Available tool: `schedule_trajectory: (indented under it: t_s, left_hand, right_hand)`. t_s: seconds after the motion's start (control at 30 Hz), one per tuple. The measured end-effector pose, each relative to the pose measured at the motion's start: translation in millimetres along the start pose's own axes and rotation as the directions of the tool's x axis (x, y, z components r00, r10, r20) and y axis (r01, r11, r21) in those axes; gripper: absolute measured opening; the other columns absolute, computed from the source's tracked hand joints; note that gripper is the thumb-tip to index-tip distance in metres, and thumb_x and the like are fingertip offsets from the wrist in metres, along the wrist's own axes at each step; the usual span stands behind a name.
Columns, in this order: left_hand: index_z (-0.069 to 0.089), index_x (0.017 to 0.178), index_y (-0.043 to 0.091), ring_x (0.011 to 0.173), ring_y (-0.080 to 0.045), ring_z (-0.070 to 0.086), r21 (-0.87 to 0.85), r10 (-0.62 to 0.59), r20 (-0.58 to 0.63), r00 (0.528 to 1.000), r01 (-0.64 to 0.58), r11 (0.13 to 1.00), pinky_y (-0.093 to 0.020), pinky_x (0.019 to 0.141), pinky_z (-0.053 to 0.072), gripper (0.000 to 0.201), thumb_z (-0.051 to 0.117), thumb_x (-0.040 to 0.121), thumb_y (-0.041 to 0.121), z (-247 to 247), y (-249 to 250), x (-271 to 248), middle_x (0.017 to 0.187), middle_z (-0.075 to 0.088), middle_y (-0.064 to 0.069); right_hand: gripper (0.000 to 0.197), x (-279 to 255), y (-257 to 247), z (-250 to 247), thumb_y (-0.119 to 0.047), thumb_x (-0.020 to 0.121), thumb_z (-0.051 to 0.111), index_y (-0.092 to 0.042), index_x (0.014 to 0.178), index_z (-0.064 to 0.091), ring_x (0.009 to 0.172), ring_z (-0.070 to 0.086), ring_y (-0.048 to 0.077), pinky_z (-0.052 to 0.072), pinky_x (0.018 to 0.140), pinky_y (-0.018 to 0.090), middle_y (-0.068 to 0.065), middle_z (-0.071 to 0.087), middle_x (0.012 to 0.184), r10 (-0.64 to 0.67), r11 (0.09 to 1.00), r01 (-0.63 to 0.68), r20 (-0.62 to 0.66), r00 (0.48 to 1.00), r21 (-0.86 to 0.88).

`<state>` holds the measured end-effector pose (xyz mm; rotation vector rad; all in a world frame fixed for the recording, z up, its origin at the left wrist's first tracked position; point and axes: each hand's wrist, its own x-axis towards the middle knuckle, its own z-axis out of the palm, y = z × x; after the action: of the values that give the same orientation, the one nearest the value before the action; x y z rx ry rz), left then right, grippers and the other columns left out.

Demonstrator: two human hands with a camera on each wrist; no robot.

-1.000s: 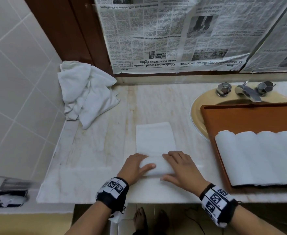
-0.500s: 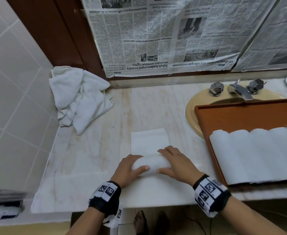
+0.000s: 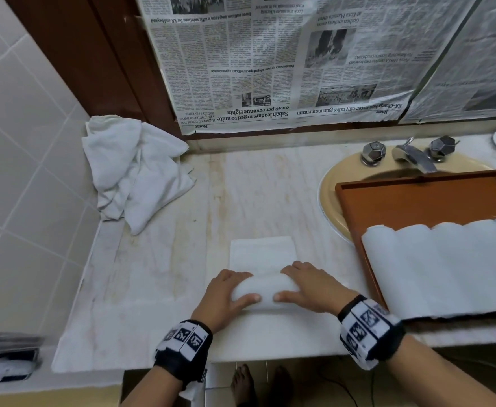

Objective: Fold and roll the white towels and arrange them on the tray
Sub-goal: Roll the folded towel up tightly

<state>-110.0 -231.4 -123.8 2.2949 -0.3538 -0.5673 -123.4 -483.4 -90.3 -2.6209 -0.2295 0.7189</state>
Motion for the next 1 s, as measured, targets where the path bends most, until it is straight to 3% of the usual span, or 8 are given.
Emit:
schedule_trajectory:
  t_s: [0.1, 0.2, 0.37, 0.5, 0.6, 0.7, 0.87, 1.0]
  left_hand:
    - [0.066, 0.12, 0.036, 0.102, -0.005, 0.056, -0.013, -0.043, 0.074, 0.996, 0.044, 0.999, -0.017, 0.086, 0.04, 0.052, 0.064, 0.08, 0.069, -13, 8, 5, 0.107, 0.06, 0.012]
    - [0.069, 0.114, 0.032, 0.095, -0.003, 0.058, -0.014, -0.064, 0.101, 0.993, 0.066, 0.998, -0.017, 0.079, 0.04, 0.043, 0.064, 0.085, 0.063, -18, 17, 6, 0.102, 0.062, 0.014]
    - [0.043, 0.141, 0.045, 0.119, -0.005, 0.034, 0.089, 0.032, 0.001, 0.999, -0.032, 0.996, -0.022, 0.099, 0.031, 0.072, 0.066, 0.077, 0.071, -7, 5, -8, 0.133, 0.031, 0.022]
    - [0.053, 0.129, 0.045, 0.114, -0.004, 0.045, 0.026, 0.022, 0.022, 1.0, -0.023, 0.999, -0.019, 0.094, 0.035, 0.072, 0.073, 0.067, 0.074, -9, 9, -12, 0.123, 0.046, 0.019]
    - [0.066, 0.114, 0.036, 0.101, -0.005, 0.056, 0.024, -0.01, 0.084, 0.996, 0.008, 1.0, -0.013, 0.084, 0.041, 0.055, 0.078, 0.07, 0.065, -20, 17, -4, 0.11, 0.061, 0.012]
    - [0.07, 0.109, 0.03, 0.095, -0.006, 0.061, 0.028, -0.071, 0.118, 0.99, 0.069, 0.997, -0.021, 0.085, 0.049, 0.053, 0.077, 0.071, 0.066, -25, 19, 4, 0.103, 0.066, 0.011]
    - [0.049, 0.135, 0.043, 0.118, -0.003, 0.041, 0.085, 0.0, -0.008, 1.0, 0.001, 0.996, -0.026, 0.097, 0.04, 0.078, 0.055, 0.07, 0.086, -15, 9, -1, 0.132, 0.036, 0.023]
    - [0.054, 0.127, 0.046, 0.114, 0.0, 0.046, 0.004, 0.103, -0.115, 0.988, -0.103, 0.995, -0.015, 0.093, 0.037, 0.062, 0.06, 0.075, 0.078, -9, 5, -7, 0.125, 0.044, 0.021]
  right_hand:
    - [0.08, -11, -5, 27, -0.065, 0.076, 0.065, -0.018, 0.138, 0.046, 0.111, 0.053, 0.027, 0.049, 0.086, 0.041, 0.001, 0.051, 0.125, -0.152, 0.957, 0.087, -0.222, 0.963, -0.278]
    - [0.077, -8, -3, 43, -0.061, 0.072, 0.068, -0.016, 0.133, 0.05, 0.108, 0.056, 0.028, 0.051, 0.082, 0.04, 0.003, 0.053, 0.121, -0.205, 0.96, 0.127, -0.315, 0.927, -0.25]
    - [0.07, 3, -2, 12, -0.064, 0.078, 0.071, -0.025, 0.133, 0.052, 0.114, 0.041, 0.015, 0.039, 0.095, 0.032, -0.005, 0.049, 0.119, -0.024, 0.988, 0.029, -0.035, 0.999, 0.153]
    - [0.071, 3, -3, 3, -0.067, 0.074, 0.072, -0.025, 0.129, 0.058, 0.118, 0.037, 0.018, 0.039, 0.098, 0.035, -0.005, 0.042, 0.121, -0.021, 0.997, 0.015, 0.07, 0.997, 0.08]
    - [0.074, -9, -7, 18, -0.066, 0.078, 0.064, -0.023, 0.137, 0.05, 0.114, 0.044, 0.023, 0.043, 0.093, 0.039, 0.0, 0.044, 0.125, -0.127, 0.98, 0.096, -0.178, 0.976, -0.174]
    - [0.074, -15, -5, 42, -0.062, 0.072, 0.068, -0.024, 0.134, 0.05, 0.105, 0.058, 0.024, 0.05, 0.089, 0.04, 0.001, 0.054, 0.118, -0.251, 0.951, 0.165, -0.342, 0.905, -0.262]
    - [0.07, -2, -1, 23, -0.067, 0.079, 0.065, -0.032, 0.137, 0.05, 0.118, 0.038, 0.011, 0.034, 0.103, 0.032, -0.009, 0.046, 0.126, -0.069, 0.987, 0.091, -0.166, 0.984, 0.133]
    - [0.059, 9, -5, -1, -0.063, 0.076, 0.073, -0.026, 0.121, 0.062, 0.112, 0.045, 0.013, 0.04, 0.099, 0.032, -0.008, 0.049, 0.109, 0.029, 0.941, -0.03, 0.01, 1.0, 0.337]
